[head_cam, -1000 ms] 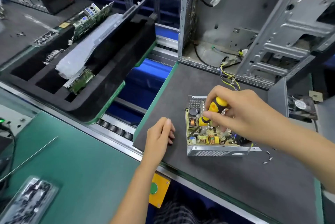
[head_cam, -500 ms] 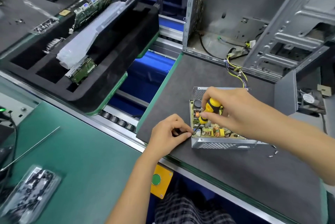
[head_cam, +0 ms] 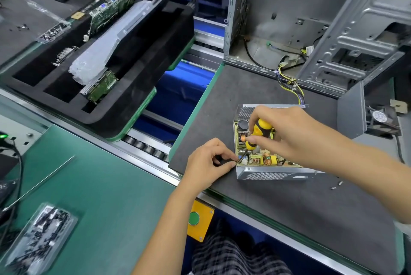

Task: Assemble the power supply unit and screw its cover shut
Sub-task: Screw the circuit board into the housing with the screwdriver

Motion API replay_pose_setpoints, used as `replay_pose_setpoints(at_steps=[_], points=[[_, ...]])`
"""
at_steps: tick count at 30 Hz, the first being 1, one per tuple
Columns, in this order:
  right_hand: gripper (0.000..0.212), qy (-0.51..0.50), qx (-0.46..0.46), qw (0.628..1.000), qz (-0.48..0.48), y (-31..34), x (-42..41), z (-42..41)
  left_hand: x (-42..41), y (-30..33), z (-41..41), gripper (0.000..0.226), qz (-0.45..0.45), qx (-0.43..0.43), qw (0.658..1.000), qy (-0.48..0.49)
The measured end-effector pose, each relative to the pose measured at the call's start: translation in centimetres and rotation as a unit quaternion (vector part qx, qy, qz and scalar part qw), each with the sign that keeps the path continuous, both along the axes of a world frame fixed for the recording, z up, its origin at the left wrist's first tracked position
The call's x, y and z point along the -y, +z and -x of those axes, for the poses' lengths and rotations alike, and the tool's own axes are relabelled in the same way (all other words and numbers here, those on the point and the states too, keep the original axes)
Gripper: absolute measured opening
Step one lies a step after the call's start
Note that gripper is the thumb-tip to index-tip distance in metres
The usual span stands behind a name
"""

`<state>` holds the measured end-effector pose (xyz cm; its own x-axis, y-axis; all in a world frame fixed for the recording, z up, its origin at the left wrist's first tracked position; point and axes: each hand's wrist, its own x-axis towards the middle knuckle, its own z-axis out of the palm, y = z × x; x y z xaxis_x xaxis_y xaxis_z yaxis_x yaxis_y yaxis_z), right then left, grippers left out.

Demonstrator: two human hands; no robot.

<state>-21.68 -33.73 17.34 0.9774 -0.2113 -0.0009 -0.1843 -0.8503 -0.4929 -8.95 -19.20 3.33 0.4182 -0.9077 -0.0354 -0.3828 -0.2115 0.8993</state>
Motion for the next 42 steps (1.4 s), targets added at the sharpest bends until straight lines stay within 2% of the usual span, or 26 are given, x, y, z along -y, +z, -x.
replay_pose_setpoints(at_steps=[24, 28, 36, 42], points=[[0.022, 0.002, 0.000, 1.000, 0.015, -0.3, -0.5, 0.0, 0.0, -0.4, 0.0, 0.018, 0.019, -0.010, 1.000, 0.019], [0.021, 0.013, -0.019, 0.998, 0.055, -0.3, -0.8, -0.1, 0.0, -0.5, 0.0, 0.019, 0.018, -0.009, 1.000, 0.020], [0.021, 0.026, -0.059, 0.995, 0.078, 0.4, -1.2, -0.1, 0.0, -0.5, 0.0, 0.016, 0.015, -0.004, 1.000, 0.021], [0.027, 0.054, -0.123, 0.973, 0.189, 0.7, -2.2, -1.3, 0.1, -0.6, 0.1, 0.025, 0.013, 0.010, 1.000, 0.015]])
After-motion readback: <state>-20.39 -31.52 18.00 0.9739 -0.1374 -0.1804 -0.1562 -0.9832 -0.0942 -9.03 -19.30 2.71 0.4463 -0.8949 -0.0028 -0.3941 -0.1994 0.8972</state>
